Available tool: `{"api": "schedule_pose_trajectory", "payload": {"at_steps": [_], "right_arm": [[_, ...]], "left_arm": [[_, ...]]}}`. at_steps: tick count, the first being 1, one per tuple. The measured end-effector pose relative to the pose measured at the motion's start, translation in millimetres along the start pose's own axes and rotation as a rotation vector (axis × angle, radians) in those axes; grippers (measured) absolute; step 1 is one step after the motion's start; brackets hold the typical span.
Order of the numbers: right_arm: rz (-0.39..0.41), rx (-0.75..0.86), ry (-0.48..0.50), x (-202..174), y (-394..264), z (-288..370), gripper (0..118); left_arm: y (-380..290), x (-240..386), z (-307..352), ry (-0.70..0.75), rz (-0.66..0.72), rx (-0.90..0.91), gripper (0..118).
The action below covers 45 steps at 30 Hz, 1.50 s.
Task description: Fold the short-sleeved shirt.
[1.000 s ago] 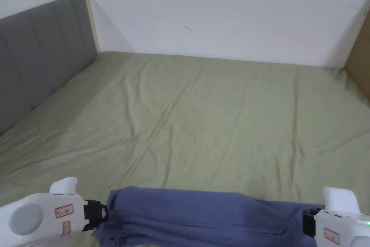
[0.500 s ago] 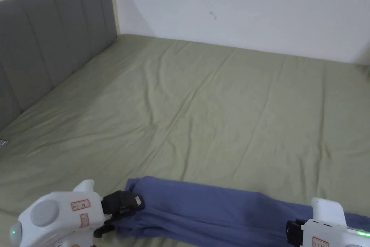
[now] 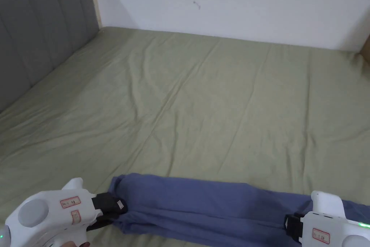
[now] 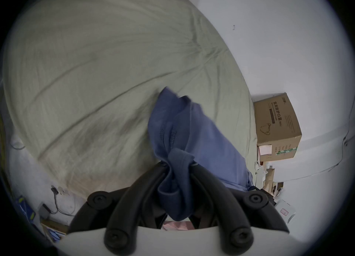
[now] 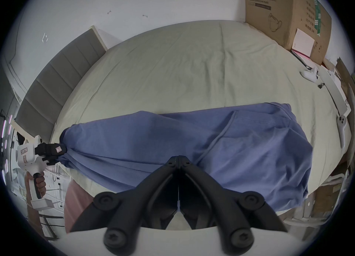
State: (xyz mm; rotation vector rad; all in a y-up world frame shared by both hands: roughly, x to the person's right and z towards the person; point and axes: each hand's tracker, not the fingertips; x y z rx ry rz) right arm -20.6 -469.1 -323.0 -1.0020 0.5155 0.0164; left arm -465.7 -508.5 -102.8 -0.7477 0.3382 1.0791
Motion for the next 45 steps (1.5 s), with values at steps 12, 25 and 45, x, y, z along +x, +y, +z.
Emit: {"api": "schedule_pose_trajectory", "payload": {"at_steps": [12,25,45], "right_arm": [[-0.214,0.068,-0.005,61.6,-12.3,28.7,0],[-0.346,0.066,-0.054,121.0,-37.9,38.9,0],[-0.35,0.106,-0.034,124.6,-42.3,50.4,0]], "left_arm": [[-41.1,203.2,8.9,-0.049,-0.647,0.021,10],[-182.4,256.9,-143.4,-0.047,-0.886,-0.43,112],[-170.3,243.9,-143.7,-0.094,-0.699,-0.376,1]]}}
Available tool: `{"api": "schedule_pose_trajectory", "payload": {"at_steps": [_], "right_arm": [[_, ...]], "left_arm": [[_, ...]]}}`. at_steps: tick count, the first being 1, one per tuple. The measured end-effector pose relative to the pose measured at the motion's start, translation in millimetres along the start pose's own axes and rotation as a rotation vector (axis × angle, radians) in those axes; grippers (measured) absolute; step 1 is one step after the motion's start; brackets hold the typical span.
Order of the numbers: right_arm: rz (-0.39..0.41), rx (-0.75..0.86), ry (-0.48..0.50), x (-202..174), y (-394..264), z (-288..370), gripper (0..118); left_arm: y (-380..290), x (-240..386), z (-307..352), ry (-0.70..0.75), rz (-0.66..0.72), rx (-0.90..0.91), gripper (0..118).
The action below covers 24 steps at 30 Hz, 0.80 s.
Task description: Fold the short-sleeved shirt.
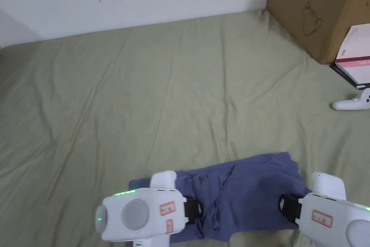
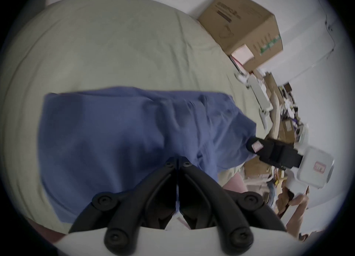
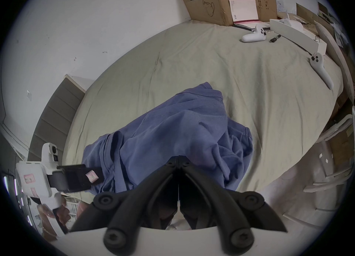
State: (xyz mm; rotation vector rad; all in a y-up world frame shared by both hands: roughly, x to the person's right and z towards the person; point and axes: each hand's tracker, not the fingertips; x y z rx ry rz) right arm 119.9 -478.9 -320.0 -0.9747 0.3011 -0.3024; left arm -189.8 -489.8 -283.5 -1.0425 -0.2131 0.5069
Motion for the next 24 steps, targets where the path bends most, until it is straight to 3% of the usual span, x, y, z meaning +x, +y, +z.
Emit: {"api": "schedule_pose_trajectory", "payload": {"at_steps": [4,11,15,18,24], "right_arm": [[-0.013,-0.007,0.003,4.9,-1.3,-1.2,0],[-0.023,-0.008,-0.002,8.5,-2.4,1.3,0],[-0.021,-0.005,0.009,1.4,-2.0,2.7,0],[-0.001,-0.001,0.021,-5.3,-3.7,8.9,0],[0.025,0.016,0.027,-12.3,-1.4,19.6,0]], "left_arm": [[-7.9,19.4,-27.0,0.024,-0.046,-0.064,1],[-2.1,30.6,-14.1,-0.02,-0.065,-0.05,1],[-5.5,45.9,-15.9,-0.127,-0.076,-0.08,1],[-9.8,59.9,-17.1,-0.164,-0.158,-0.113,1],[5.1,5.0,27.0,-0.291,0.046,0.011,3]]}}
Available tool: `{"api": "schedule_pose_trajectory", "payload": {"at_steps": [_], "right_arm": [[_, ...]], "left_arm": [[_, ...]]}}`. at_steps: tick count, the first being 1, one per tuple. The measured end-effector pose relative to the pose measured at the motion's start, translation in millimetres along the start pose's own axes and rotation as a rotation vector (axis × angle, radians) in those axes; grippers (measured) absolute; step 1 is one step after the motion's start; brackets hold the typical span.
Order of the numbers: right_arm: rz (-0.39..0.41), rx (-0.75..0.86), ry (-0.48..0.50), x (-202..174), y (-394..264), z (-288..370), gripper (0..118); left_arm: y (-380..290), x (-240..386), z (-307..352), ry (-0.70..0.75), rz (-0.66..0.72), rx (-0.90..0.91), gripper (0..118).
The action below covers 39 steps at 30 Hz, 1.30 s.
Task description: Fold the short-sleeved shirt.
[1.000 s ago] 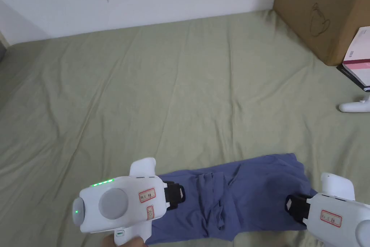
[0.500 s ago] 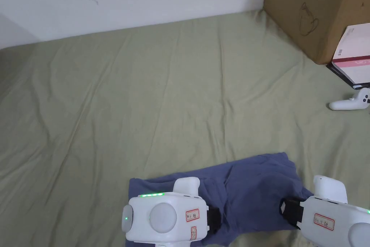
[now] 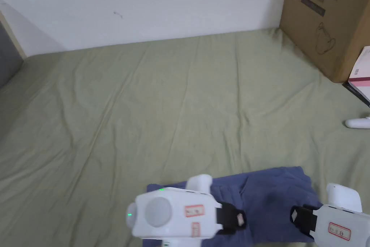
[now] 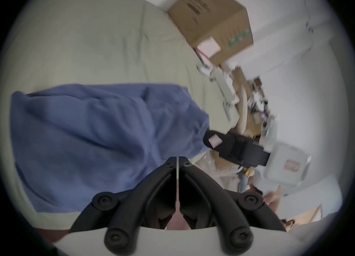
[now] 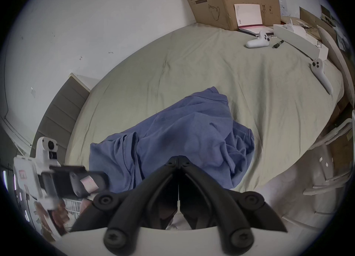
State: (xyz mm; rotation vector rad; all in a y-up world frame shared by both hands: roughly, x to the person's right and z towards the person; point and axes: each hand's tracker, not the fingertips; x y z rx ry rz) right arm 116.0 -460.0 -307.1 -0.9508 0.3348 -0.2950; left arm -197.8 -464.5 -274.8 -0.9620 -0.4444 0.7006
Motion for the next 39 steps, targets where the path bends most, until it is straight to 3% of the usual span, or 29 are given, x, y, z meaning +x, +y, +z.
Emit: {"api": "schedule_pose_trajectory", "payload": {"at_steps": [1,2,4,5,6,7,13,20,21,22,23,24,28,31,39], "right_arm": [[0.003,0.003,0.001,-1.3,0.4,0.9,0],[0.006,0.004,0.001,-3.0,0.9,0.8,0],[0.014,0.003,-0.003,-6.3,2.0,-2.0,0],[0.016,-0.001,-0.005,-8.3,2.4,-4.3,0],[0.018,-0.005,-0.006,-10.1,2.6,-6.8,0],[0.019,-0.012,-0.005,-12.8,2.9,-10.0,0],[0.06,-0.059,-0.005,-32.3,1.4,-25.5,0],[0.124,-0.096,-0.002,-52.6,3.6,-34.8,0],[0.128,-0.1,-0.002,-54.7,4.0,-36.1,0],[0.132,-0.104,-0.002,-57.3,4.3,-37.1,0],[0.134,-0.106,-0.001,-59.1,4.4,-37.6,0],[0.136,-0.108,0.004,-60.8,4.3,-38.7,0],[0.142,-0.125,0.016,-70.3,1.3,-42.2,0],[0.155,-0.137,0.021,-76.5,-2.2,-43.0,0],[0.167,-0.16,0.024,-80.3,-4.8,-45.9,0]], "left_arm": [[4.6,-12.1,15.3,0.002,0.022,0.03,9],[8.0,-25.3,32.8,0.015,0.022,0.062,23],[10.9,-45.4,62.5,0.066,-0.002,0.122,30],[11.7,-54.9,74.9,0.09,-0.018,0.139,44],[11.8,-63.6,84.4,0.105,-0.017,0.134,66],[12.1,-74.5,92.6,0.109,-0.004,0.134,74],[11.5,-145.1,86.7,0.02,0.228,0.112,105],[5.5,-184.6,59.0,-0.059,0.343,0.121,102],[8.4,-185.7,61.7,-0.063,0.33,0.112,89],[7.9,-183.9,67.1,-0.045,0.321,0.104,63],[9.3,-184.8,71.0,0.013,0.296,0.092,28],[10.9,-186.7,71.7,0.081,0.272,0.076,14],[7.5,-199.9,73.0,-0.009,0.418,0.08,12],[6.7,-187.1,73.6,0.038,0.344,0.082,11],[11.1,-199.8,125.2,0.04,0.353,0.138,6]]}}
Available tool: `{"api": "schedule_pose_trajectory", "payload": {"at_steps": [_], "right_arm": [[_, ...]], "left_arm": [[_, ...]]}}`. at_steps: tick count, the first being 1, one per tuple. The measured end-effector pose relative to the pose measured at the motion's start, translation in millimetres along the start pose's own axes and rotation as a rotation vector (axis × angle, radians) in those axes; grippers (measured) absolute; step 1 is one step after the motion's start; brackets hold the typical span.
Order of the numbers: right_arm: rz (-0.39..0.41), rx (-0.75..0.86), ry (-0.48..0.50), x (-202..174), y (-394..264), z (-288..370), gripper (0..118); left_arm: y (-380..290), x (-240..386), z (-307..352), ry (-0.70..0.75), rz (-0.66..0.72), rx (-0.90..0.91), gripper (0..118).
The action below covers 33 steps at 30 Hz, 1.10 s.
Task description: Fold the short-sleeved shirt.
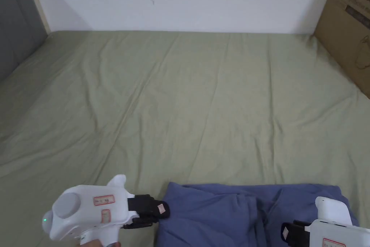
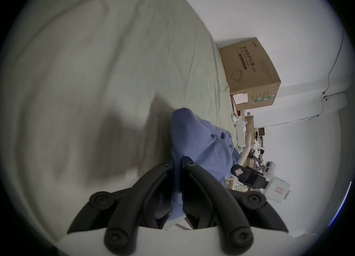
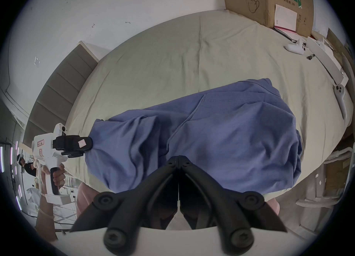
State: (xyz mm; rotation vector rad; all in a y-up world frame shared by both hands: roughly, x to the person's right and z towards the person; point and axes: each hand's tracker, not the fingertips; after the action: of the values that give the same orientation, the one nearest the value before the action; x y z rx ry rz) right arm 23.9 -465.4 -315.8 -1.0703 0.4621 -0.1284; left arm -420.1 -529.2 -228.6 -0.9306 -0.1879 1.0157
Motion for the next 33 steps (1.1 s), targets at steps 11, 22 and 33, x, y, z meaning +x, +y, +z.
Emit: {"api": "schedule_pose_trajectory", "payload": {"at_steps": [11,22,33], "right_arm": [[-0.007,-0.011,0.006,-3.5,-2.3,-6.1,0],[-0.02,-0.015,0.012,1.5,-2.5,-4.2,0],[-0.027,-0.017,0.016,3.2,0.3,-5.5,0]], "left_arm": [[0.6,-18.3,48.9,-0.023,-0.043,0.082,6],[-6.8,-10.8,-33.6,-0.082,-0.022,-0.08,107],[2.9,-29.9,-7.6,-0.093,0.029,-0.058,7]]}}
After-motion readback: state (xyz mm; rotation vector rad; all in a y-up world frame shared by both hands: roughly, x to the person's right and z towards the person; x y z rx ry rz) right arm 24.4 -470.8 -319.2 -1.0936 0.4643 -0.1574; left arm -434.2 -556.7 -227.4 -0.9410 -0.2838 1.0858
